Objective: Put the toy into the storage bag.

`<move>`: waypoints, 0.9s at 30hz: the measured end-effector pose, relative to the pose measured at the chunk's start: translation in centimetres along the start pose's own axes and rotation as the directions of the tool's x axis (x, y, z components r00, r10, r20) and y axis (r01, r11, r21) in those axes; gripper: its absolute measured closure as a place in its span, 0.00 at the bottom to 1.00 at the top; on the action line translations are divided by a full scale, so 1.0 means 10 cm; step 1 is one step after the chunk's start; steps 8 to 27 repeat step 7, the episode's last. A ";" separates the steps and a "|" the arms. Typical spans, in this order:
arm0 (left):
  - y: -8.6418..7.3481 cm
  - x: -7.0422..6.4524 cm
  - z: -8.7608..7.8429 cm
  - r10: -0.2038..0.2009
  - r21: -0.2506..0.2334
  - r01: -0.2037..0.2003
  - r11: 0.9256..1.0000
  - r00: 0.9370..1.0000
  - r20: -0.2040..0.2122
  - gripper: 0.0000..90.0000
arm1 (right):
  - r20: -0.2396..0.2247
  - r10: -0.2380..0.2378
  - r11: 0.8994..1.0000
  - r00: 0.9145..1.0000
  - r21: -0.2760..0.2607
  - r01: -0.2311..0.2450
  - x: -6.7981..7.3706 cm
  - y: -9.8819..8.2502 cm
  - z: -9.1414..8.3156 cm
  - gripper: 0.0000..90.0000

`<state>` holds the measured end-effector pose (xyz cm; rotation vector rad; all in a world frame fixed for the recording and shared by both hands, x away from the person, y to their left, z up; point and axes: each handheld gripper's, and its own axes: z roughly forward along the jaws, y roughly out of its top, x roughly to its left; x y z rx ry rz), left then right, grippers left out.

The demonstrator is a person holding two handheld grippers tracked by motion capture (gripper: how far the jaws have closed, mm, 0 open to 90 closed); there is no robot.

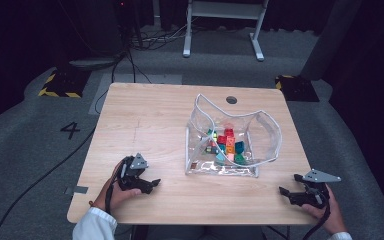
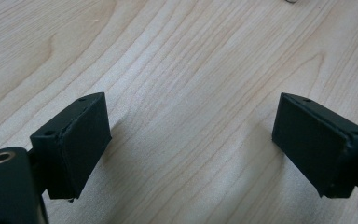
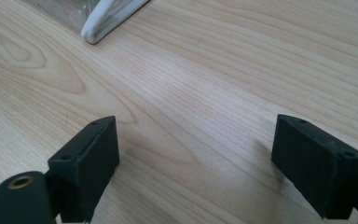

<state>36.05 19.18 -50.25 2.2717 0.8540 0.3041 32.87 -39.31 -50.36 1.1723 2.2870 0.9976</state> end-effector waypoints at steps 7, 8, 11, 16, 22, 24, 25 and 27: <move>0.00 0.00 0.01 -0.013 -0.001 0.013 1.000 1.000 0.009 0.12 | 0.003 0.017 1.000 1.000 -0.002 -0.017 0.01 0.00 0.00 0.17; 0.00 0.00 0.01 -0.013 -0.001 0.013 1.000 1.000 0.009 0.12 | 0.003 0.017 1.000 1.000 -0.002 -0.017 0.01 0.00 0.00 0.17; 0.00 0.00 0.01 -0.013 -0.001 0.013 1.000 1.000 0.009 0.12 | 0.003 0.017 1.000 1.000 -0.002 -0.017 0.01 0.00 0.00 0.17; 0.00 0.00 0.01 -0.013 -0.001 0.013 1.000 1.000 0.009 0.12 | 0.003 0.017 1.000 1.000 -0.002 -0.017 0.01 0.00 0.00 0.17; 0.00 0.00 0.01 -0.013 -0.001 0.013 1.000 1.000 0.009 0.12 | 0.003 0.017 1.000 1.000 -0.002 -0.017 0.01 0.00 0.00 0.17; 0.00 0.00 0.01 -0.013 -0.001 0.013 1.000 1.000 0.009 0.12 | 0.003 0.017 1.000 1.000 -0.002 -0.017 0.01 0.00 0.00 0.17; 0.00 0.00 0.01 -0.013 -0.001 0.013 1.000 1.000 0.009 0.12 | 0.003 0.017 1.000 1.000 -0.002 -0.017 0.01 0.00 0.00 0.17; 0.00 0.00 0.01 -0.013 -0.001 0.013 1.000 1.000 0.009 0.12 | 0.003 0.017 1.000 1.000 -0.002 -0.017 0.01 0.00 0.00 0.17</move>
